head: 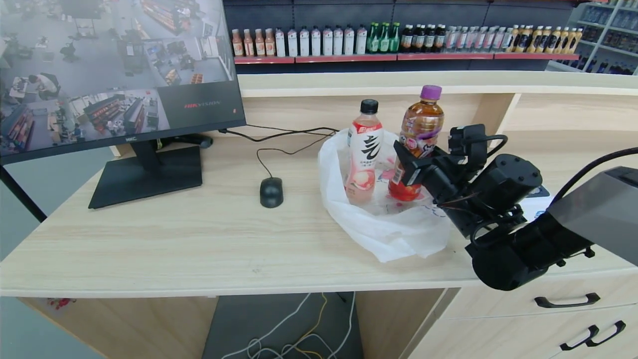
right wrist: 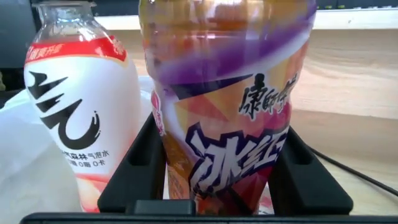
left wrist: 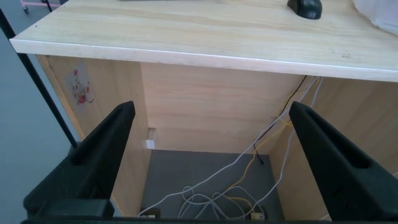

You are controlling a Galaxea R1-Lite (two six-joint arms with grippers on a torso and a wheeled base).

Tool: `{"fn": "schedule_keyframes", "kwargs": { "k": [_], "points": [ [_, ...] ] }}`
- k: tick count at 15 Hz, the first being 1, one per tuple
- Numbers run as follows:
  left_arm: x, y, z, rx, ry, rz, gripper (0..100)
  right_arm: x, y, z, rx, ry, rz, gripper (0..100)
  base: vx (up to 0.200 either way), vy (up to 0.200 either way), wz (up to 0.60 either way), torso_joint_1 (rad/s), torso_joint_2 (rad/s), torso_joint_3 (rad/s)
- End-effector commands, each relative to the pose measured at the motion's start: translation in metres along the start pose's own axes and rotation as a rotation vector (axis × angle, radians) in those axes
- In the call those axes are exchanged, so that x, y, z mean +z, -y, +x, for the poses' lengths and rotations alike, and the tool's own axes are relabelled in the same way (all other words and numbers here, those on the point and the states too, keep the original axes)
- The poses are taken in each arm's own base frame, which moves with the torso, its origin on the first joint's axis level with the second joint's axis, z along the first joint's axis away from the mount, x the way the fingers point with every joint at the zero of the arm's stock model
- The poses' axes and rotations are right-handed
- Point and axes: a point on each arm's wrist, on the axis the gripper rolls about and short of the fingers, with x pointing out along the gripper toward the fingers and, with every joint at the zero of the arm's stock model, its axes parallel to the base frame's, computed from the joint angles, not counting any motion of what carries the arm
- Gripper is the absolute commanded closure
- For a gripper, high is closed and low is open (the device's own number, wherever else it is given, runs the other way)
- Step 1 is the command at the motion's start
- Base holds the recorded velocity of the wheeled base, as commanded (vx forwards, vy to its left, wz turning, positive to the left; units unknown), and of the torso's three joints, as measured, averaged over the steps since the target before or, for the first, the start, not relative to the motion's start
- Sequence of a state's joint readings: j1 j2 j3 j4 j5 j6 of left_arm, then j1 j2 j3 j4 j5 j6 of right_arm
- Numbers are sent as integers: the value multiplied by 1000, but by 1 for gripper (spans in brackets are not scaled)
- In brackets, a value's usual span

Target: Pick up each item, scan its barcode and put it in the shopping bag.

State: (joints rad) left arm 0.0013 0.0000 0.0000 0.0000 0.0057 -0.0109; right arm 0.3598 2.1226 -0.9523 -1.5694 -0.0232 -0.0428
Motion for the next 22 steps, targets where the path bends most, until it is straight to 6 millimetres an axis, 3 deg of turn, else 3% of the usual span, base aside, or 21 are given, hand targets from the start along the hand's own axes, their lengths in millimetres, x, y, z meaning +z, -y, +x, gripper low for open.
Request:
{"fn": "schedule_keyframes", "kwargs": {
  "k": [1, 22],
  "points": [
    [0, 0, 0, 1, 0, -1, 0, -12, 0, 2, -1, -20, -1, 100, 0, 0, 0, 0, 0, 0],
    [0, 0, 0, 1, 0, 0, 0, -33, -1, -1, 1, -75, -5, 100, 0, 0, 0, 0, 0, 0]
  ]
}}
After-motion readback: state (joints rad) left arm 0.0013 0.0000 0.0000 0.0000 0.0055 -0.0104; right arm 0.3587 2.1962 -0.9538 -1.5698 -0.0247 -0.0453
